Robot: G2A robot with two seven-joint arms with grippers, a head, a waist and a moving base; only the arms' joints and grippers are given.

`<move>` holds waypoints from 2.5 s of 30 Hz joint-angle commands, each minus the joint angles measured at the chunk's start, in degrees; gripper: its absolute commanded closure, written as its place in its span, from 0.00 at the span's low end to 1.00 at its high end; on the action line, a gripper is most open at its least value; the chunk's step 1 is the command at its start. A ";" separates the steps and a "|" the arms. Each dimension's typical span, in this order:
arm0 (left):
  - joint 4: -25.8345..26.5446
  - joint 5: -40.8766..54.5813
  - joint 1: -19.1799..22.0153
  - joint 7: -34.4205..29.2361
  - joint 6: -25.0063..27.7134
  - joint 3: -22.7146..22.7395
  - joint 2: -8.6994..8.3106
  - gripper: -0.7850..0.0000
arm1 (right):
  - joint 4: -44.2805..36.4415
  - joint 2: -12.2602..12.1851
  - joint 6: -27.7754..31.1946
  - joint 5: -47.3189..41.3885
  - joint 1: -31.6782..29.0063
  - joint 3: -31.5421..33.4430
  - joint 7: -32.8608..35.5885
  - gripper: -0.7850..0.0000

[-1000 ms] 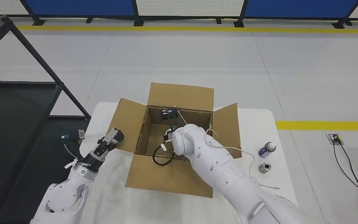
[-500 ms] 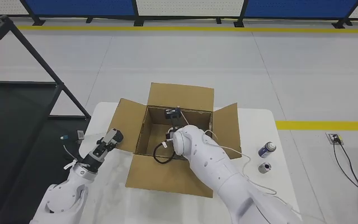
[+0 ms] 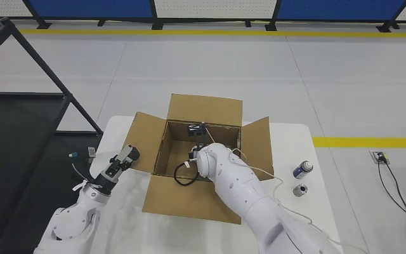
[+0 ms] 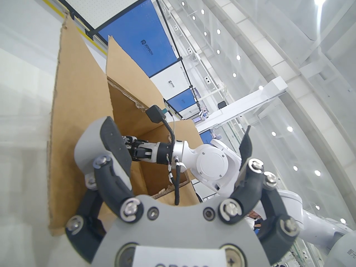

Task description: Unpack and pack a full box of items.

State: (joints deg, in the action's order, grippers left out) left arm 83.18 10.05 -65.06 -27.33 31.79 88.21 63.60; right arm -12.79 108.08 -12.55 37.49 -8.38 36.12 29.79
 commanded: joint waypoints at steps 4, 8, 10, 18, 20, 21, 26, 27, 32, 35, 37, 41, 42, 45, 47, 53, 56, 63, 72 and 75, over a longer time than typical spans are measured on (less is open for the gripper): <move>-0.14 0.15 0.18 -0.02 0.07 -0.06 0.00 0.00 | 0.75 0.23 0.53 0.18 0.26 0.38 0.07 0.09; -0.23 0.20 0.28 -0.05 -0.13 -0.09 0.00 0.00 | 0.98 0.29 1.56 0.38 0.37 0.70 -0.24 0.04; -0.26 0.22 0.32 -0.08 -0.15 -0.09 -0.01 0.00 | 1.06 0.27 2.00 0.49 0.38 0.88 -0.49 0.04; -0.34 0.12 0.69 -0.43 -0.35 -0.25 -0.03 0.00 | 0.74 -0.26 4.15 0.79 -0.10 1.83 -2.81 0.00; -0.37 0.08 0.91 -0.53 -0.66 -0.43 -0.01 0.00 | 0.24 -0.48 4.93 0.89 -0.27 2.10 -3.52 0.02; -0.33 0.01 1.05 -0.60 -0.79 -0.53 -0.01 0.00 | -0.04 -0.60 5.22 1.01 -0.36 2.22 -3.92 0.03; -0.24 -0.32 1.61 -0.84 -1.09 -0.99 0.02 0.00 | -2.09 -1.36 6.08 1.94 -1.02 2.78 -5.40 0.02; -0.25 -0.39 1.69 -0.90 -1.14 -1.06 0.02 0.00 | -2.72 -1.51 6.01 2.23 -1.23 2.86 -5.65 0.02; -0.28 -0.64 2.04 -0.94 -1.48 -1.34 0.03 0.00 | -6.63 -2.41 4.61 4.16 -2.87 3.23 -6.77 0.01; -0.34 -0.66 2.16 -0.92 -1.54 -1.41 0.04 0.00 | -9.52 -3.14 3.62 5.45 -4.00 3.65 -6.84 0.02; -0.40 -0.69 2.20 -0.90 -1.57 -1.44 0.04 0.00 | -11.69 -3.72 2.84 6.45 -4.86 4.03 -6.82 0.02; -0.46 -0.70 2.26 -0.75 -1.65 -1.42 0.03 0.00 | -16.90 -5.14 1.25 8.84 -7.01 5.08 -6.38 0.04; -0.47 -0.65 2.26 -0.65 -1.65 -1.40 0.03 0.00 | -18.39 -5.57 0.74 9.55 -7.67 5.44 -6.34 0.04; -0.39 -0.58 2.23 -0.61 -1.65 -1.34 0.02 0.00 | -23.36 -6.94 -0.96 11.99 -10.01 6.67 -5.75 0.02; -0.37 -0.59 2.20 -0.55 -1.52 -1.32 0.02 0.00 | -27.20 -7.93 -1.94 13.95 -11.80 7.60 -4.91 0.03; -0.32 -0.58 2.17 -0.52 -1.74 -1.30 0.00 0.00 | -41.87 -11.41 -4.06 21.07 -19.31 11.70 -1.76 0.03; -0.37 -0.62 2.33 -0.63 -1.82 -1.38 0.00 0.00 | -50.53 -13.23 -4.44 25.22 -24.17 14.43 0.41 0.03; -0.64 -0.64 2.99 -0.94 -1.83 -1.87 0.04 0.00 | -69.56 -16.30 -4.46 33.83 -35.23 20.50 4.69 0.02; -1.14 -0.69 3.84 -1.61 -1.91 -3.02 0.16 0.00 | -90.33 -18.62 -5.10 41.04 -45.93 29.42 10.01 0.01; -1.32 -0.70 4.14 -1.80 -1.89 -3.37 0.20 0.00 | -97.11 -19.20 -5.96 43.10 -50.35 32.50 10.52 0.00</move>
State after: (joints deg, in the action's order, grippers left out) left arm 81.94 9.33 -61.02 -29.04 29.89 84.96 63.79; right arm -107.48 89.04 -18.27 80.09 -57.22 67.59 40.16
